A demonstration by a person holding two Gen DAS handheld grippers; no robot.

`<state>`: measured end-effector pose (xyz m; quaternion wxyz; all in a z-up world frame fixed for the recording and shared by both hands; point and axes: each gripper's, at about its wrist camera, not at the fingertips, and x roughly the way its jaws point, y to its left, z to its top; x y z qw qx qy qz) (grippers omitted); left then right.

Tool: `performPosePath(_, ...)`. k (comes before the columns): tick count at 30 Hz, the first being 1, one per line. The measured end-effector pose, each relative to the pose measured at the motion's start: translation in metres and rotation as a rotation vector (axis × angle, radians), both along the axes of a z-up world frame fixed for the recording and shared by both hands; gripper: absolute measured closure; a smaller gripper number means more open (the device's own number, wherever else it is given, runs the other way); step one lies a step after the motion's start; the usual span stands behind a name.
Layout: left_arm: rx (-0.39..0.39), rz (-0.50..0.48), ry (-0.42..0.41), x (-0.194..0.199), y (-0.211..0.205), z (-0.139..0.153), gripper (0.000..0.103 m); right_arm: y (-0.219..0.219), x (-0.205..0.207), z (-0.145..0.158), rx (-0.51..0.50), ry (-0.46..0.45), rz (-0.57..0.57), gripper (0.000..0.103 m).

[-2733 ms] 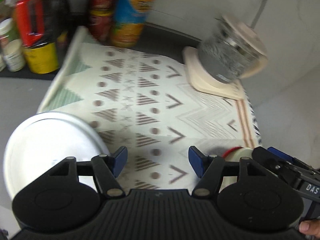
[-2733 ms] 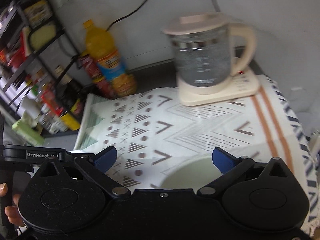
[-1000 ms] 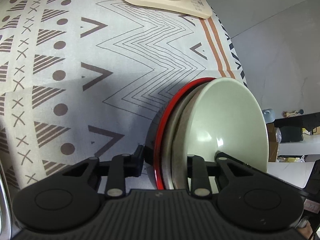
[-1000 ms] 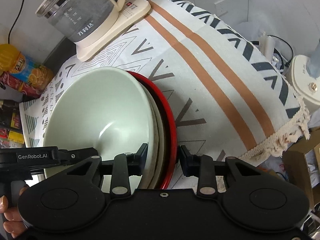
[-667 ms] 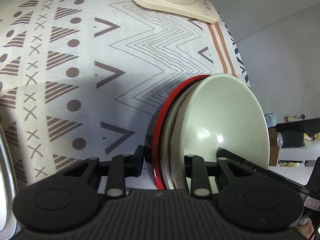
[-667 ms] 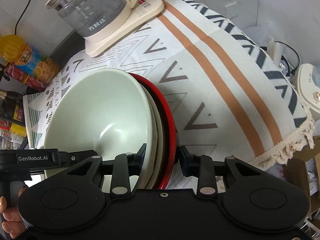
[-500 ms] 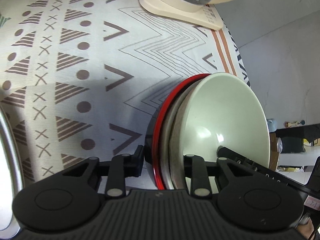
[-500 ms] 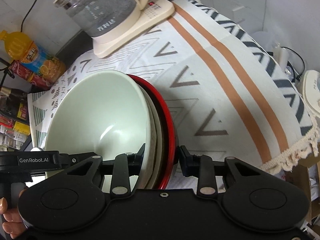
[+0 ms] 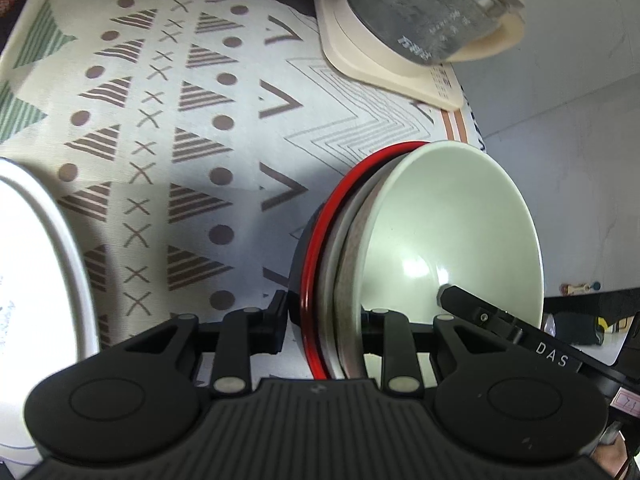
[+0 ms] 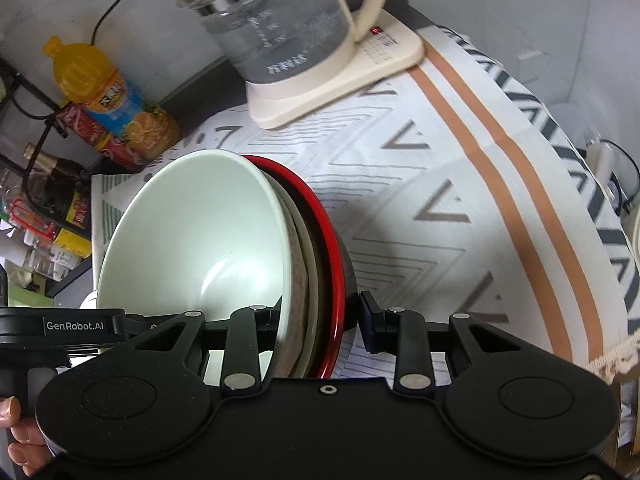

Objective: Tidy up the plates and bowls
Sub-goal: 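Lift the bowl stack with both grippers and carry it over the plate stack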

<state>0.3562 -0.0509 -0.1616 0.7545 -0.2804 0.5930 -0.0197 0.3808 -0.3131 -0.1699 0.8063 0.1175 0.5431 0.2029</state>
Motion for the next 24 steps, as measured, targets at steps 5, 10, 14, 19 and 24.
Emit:
performPosePath(5, 0.003, 0.051, -0.020, -0.005, 0.013, 0.009, 0.076, 0.015, 0.005, 0.011, 0.002, -0.031, 0.047, 0.071)
performPosePath(10, 0.009, 0.108, -0.049, -0.015, 0.028, 0.021, 0.076, 0.032, 0.007, 0.021, 0.016, -0.057, 0.099, 0.071)
performPosePath(14, 0.016, 0.162, -0.057, -0.027, 0.043, 0.028, 0.076, 0.048, 0.006, 0.027, 0.027, -0.071, 0.152, 0.071)
performPosePath(19, 0.019, 0.229, -0.063, -0.043, 0.064, 0.034, 0.076, 0.069, 0.006, 0.033, 0.044, -0.078, 0.219, 0.071)
performPosePath(24, 0.022, 0.305, -0.073, -0.062, 0.083, 0.041, 0.076, 0.090, 0.003, 0.036, 0.056, -0.090, 0.289, 0.071)
